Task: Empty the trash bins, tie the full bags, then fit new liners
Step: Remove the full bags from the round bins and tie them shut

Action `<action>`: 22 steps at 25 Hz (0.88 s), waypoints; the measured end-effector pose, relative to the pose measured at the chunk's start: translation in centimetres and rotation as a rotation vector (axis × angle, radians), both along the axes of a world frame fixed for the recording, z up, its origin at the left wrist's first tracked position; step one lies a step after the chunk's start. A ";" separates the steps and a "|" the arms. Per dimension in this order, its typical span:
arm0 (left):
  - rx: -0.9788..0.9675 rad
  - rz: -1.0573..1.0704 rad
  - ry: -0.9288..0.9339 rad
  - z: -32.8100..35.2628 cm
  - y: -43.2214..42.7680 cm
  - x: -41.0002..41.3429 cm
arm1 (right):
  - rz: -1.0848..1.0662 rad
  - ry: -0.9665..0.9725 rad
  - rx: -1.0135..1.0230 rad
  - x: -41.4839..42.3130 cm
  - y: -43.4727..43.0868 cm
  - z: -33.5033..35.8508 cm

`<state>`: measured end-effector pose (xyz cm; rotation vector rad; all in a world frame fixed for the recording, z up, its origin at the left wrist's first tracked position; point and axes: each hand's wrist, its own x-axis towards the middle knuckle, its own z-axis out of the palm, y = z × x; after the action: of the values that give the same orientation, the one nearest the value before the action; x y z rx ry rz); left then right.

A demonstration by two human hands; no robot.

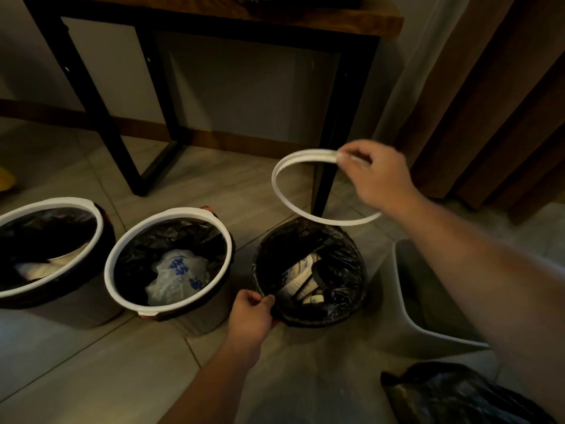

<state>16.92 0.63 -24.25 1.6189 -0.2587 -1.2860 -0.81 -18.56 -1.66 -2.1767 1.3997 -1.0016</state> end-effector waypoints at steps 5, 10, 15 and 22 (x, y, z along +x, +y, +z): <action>-0.010 0.060 0.044 0.4 0.1 0.0 | -0.093 0.023 -0.034 -0.5 -5.0 -1.3; -0.026 0.065 0.066 0.7 0.5 0.3 | -0.167 0.036 -0.135 -1.6 -5.9 -1.7; -0.042 0.084 0.039 0.9 0.7 -0.1 | -0.156 0.029 -0.031 -3.7 -4.8 -2.6; -0.049 0.029 -0.003 1.4 0.5 0.1 | -0.283 0.166 0.128 -4.4 -3.8 -5.1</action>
<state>17.02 1.14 -22.86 1.5779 -0.2665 -1.2461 -5.17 -22.35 -6.74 -2.0458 1.8360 -0.8093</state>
